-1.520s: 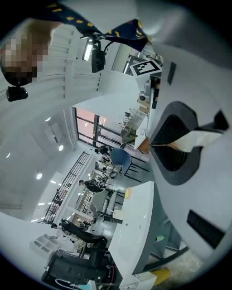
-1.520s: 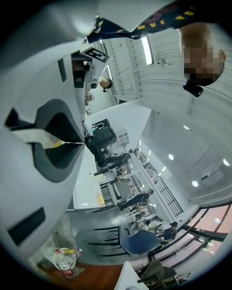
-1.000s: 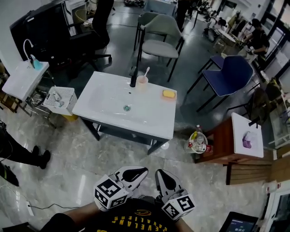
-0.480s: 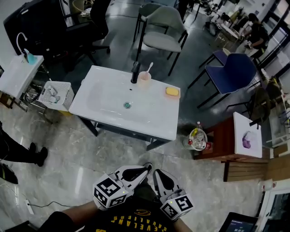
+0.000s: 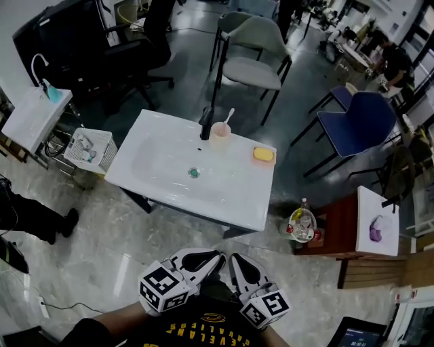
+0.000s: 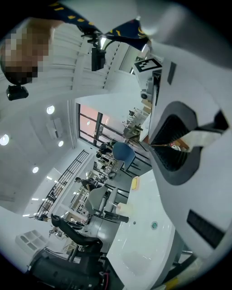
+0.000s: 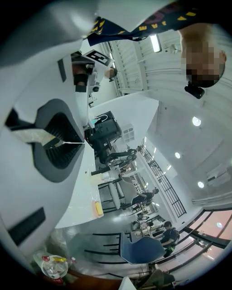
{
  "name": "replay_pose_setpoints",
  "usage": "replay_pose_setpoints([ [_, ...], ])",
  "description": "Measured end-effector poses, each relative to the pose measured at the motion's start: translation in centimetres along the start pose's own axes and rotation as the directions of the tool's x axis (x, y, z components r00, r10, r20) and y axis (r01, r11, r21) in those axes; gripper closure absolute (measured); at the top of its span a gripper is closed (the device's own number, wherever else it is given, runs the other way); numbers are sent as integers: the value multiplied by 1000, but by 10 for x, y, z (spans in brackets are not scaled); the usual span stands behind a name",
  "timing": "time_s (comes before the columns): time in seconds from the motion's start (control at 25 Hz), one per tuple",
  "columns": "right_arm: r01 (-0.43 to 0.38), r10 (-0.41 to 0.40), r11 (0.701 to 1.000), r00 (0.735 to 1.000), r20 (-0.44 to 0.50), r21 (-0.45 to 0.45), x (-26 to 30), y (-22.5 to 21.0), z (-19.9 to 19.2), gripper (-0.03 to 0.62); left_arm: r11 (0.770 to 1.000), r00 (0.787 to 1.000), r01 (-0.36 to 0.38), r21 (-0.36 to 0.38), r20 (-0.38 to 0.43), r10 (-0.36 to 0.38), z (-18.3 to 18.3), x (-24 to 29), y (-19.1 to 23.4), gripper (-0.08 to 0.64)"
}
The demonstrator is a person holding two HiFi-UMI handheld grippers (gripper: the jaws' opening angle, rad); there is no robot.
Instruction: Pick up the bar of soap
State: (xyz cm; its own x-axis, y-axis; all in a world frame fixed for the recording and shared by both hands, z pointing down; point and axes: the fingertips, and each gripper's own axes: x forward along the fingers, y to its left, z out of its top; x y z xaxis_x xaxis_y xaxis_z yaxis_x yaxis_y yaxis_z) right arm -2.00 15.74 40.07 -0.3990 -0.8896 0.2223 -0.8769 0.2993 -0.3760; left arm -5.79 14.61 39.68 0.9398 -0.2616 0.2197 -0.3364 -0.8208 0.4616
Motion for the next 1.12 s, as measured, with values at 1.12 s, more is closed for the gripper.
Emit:
replay_pose_setpoints([
  [1.12,-54,58,988,998,-20,146,60,-167,66,574,991,991,-135,-2,-15,135,62,139,53,541],
])
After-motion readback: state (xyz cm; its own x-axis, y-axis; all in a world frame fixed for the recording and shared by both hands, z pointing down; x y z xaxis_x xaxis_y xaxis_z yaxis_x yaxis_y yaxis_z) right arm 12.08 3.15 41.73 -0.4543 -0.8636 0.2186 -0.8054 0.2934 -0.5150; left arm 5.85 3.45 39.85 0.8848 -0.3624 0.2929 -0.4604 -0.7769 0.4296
